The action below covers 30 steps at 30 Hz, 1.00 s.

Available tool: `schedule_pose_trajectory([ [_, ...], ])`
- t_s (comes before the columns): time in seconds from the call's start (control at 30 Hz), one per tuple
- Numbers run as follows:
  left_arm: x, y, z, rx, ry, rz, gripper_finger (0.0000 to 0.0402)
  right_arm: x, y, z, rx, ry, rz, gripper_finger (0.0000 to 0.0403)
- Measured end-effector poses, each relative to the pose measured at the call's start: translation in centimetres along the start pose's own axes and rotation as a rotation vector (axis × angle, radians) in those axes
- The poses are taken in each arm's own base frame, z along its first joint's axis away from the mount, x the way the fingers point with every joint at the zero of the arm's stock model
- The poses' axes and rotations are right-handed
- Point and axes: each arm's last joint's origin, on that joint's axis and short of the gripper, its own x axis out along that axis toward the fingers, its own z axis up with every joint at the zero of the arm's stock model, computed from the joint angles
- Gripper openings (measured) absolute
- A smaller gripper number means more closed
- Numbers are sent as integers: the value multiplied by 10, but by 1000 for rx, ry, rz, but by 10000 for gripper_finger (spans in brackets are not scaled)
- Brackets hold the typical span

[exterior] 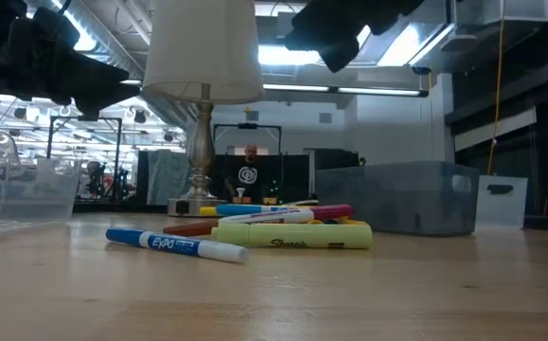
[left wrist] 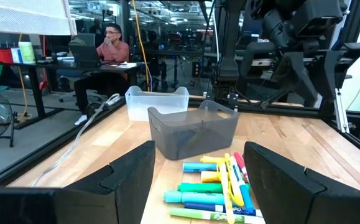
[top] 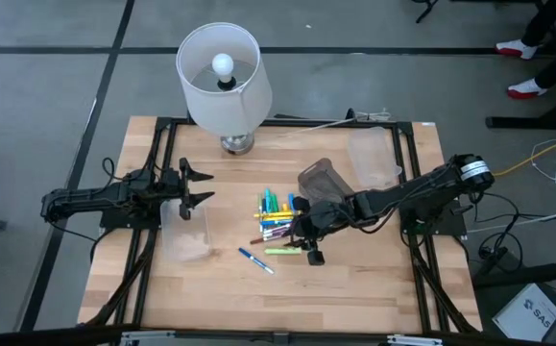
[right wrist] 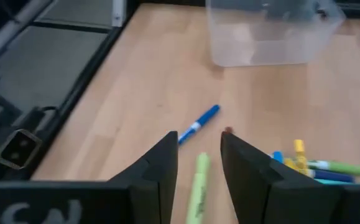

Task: Pick & Place Markers
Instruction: Put the light green highlighter pen into the right transparent bin

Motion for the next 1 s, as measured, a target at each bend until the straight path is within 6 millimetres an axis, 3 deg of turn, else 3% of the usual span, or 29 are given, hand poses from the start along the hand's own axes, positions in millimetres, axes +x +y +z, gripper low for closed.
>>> schedule_pose_trajectory([
  [0.13,0,0,0,0,0,0,242,7,6,-5,-7,22,33,122],
  [0.5,0,0,0,-1,0,0,242,55,20,-39,-40,123,-51,122],
  [1.0,0,0,0,-1,0,0,242,83,22,-71,5,222,-167,122],
])
